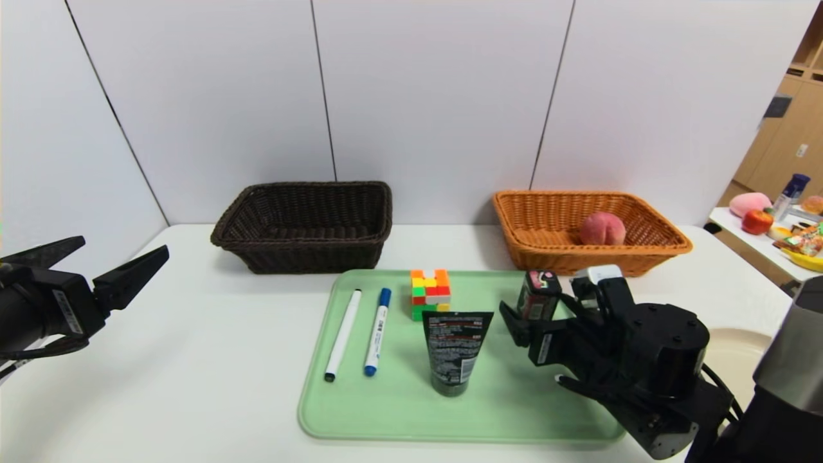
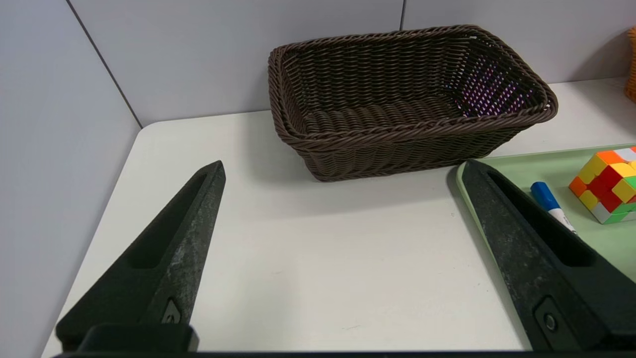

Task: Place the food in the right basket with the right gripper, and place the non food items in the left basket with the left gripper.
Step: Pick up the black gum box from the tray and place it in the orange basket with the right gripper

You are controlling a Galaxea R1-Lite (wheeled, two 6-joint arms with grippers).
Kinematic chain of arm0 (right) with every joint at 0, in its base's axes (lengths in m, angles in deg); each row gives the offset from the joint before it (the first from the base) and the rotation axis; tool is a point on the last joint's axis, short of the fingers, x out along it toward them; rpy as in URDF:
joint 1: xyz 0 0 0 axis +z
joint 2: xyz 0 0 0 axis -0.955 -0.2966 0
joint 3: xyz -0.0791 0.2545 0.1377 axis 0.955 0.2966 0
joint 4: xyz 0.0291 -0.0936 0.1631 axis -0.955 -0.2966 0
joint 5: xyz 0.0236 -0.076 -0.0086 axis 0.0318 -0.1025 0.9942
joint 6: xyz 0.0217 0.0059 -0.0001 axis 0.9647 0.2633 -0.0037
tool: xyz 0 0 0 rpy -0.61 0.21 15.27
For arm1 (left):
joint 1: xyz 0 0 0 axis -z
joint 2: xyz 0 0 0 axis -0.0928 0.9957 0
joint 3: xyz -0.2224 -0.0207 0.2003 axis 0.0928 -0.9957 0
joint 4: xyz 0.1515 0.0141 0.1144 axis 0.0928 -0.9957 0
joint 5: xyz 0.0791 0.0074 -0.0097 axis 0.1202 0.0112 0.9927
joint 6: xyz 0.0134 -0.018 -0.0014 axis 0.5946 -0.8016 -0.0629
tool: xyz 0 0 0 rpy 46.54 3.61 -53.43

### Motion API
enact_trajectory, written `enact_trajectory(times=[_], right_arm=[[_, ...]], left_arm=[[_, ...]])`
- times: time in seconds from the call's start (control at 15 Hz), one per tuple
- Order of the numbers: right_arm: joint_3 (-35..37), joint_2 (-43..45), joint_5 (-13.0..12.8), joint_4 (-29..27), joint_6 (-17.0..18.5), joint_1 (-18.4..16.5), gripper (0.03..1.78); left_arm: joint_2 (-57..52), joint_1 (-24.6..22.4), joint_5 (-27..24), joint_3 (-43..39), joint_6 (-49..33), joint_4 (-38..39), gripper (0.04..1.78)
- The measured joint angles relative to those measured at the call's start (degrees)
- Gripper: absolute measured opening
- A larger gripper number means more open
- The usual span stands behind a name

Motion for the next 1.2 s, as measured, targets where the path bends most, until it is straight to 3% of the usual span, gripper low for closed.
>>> enact_trajectory(times=[0.73,0.8,1.07,1.2], right_arm=[[-5.17,-5.77,-0.02,0.0,0.24,-1.71,1.7],[-5.38,-5.94,-0.02,0.0,0.41,-1.71,1.61],[-5.49,-6.13,-0.04,-0.02,0.5,-1.65,1.0],[-5.44,-6.13,-0.06,0.0,0.55,-1.65,0.8]], left_arm=[[-0.02,-0.06,0.02,-0.33,0.0,-0.01,1.69],[0.0,-0.06,0.02,-0.33,-0.01,-0.01,1.69],[0.06,-0.06,0.0,-0.77,0.0,0.0,1.69],[0.04,-0.06,-0.01,-1.01,0.0,0.05,1.69]])
